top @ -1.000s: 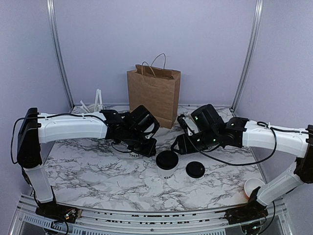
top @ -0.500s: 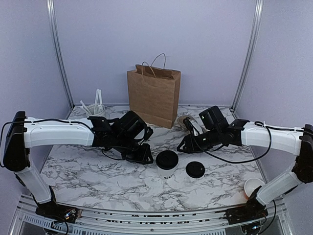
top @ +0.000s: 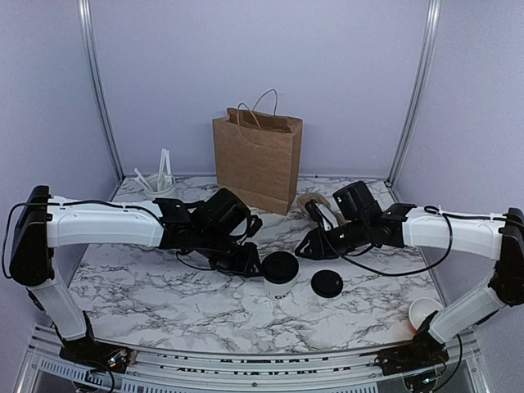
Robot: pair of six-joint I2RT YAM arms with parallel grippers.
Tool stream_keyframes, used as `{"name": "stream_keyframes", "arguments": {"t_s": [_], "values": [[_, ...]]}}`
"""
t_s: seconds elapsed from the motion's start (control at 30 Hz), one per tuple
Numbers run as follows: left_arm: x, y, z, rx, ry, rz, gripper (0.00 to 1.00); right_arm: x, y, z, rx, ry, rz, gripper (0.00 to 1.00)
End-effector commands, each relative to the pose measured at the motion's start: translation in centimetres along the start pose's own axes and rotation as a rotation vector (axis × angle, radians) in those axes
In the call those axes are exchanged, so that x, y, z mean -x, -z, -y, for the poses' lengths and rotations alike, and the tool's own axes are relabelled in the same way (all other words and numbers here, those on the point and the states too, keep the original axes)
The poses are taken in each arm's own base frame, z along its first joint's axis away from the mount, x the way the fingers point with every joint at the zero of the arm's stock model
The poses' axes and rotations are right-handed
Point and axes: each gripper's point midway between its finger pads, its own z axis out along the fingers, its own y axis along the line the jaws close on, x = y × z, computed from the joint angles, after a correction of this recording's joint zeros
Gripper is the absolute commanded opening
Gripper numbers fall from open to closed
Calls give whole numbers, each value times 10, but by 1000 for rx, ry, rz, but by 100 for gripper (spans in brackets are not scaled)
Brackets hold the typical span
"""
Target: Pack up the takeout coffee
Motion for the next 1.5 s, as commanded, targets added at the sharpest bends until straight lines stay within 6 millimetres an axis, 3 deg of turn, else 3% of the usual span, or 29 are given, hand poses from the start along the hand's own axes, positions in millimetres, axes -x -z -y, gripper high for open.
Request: {"name": "stream_keyframes", "arguments": {"t_s": [0.0,0.77,1.03,1.47], "values": [[7,-3,10,-28,-9,10,23,4,-2,-2,24,-5,17,33],[8,-15,9,-21,-20,-5,22,-14,-14,-7,28,-20,-22,31],[3,-21,-1,21,-15,-26,22,-35,-20,-6,-12,-25,-62,31],[-18,-36,-27,117,-25,-109,22,-79,-24,19,-96,-71,-124,31]]}}
